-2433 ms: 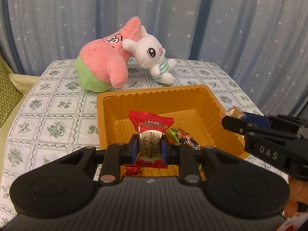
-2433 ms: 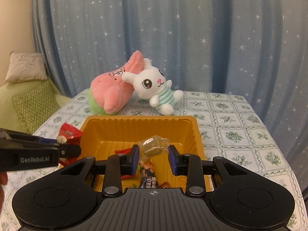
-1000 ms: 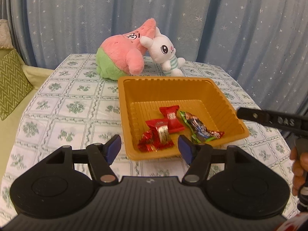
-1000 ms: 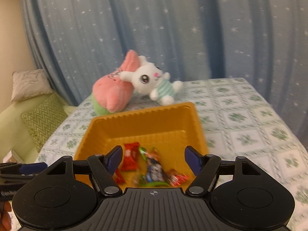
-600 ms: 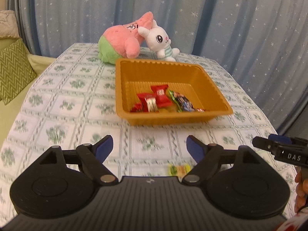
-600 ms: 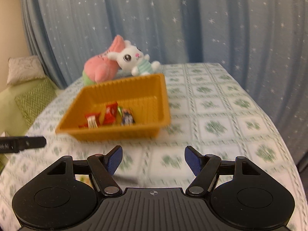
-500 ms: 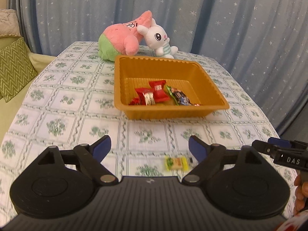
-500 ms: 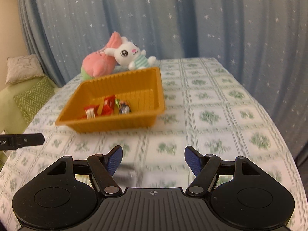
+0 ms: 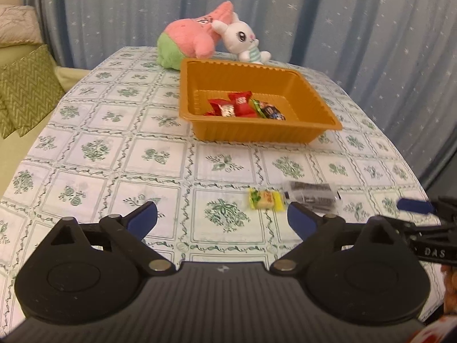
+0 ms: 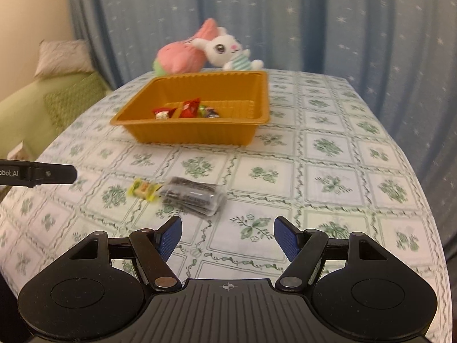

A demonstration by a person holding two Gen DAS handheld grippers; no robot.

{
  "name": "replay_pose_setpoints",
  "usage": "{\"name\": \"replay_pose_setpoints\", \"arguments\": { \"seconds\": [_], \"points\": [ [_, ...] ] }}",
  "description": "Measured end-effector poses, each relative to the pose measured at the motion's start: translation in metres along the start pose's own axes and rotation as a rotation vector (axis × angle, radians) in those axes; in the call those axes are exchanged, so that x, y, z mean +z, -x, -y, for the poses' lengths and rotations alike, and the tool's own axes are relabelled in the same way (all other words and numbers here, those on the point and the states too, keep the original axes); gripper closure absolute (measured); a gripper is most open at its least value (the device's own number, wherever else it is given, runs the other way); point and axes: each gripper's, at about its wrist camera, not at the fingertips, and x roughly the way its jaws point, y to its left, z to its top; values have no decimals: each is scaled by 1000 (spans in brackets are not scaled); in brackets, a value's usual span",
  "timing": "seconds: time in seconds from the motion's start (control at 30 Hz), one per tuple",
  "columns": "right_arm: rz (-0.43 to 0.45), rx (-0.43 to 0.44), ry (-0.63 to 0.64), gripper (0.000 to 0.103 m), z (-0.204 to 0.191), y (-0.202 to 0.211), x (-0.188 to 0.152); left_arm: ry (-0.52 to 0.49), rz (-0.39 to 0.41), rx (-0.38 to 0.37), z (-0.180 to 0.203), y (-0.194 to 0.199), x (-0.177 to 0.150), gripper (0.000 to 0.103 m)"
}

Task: Organize snacks
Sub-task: 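Move both open tools back toward the yellow candy and clear packet, then grasp the clear packet with the right tool while the left tool grasps the yellow candy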

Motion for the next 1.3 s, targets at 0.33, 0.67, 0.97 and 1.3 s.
{"name": "replay_pose_setpoints", "arguments": {
  "seconds": [0.33, 0.67, 0.97, 1.3],
  "points": [
    [-48, 62, 232, 32, -10, -49, 14, -36, -59, -15, -5, -21, -8, 6],
    [-116, 95, 437, 32, -20, -105, 25, -30, -105, -13, -12, -40, -8, 6],
    [-141, 144, 342, 33, -15, -127, 40, 9, -126, -22, -19, -49, -12, 6],
    [-152, 164, 186, 65, -13, -117, 37, 6, -141, -34, -15, -53, -16, 6]
  ]
}}
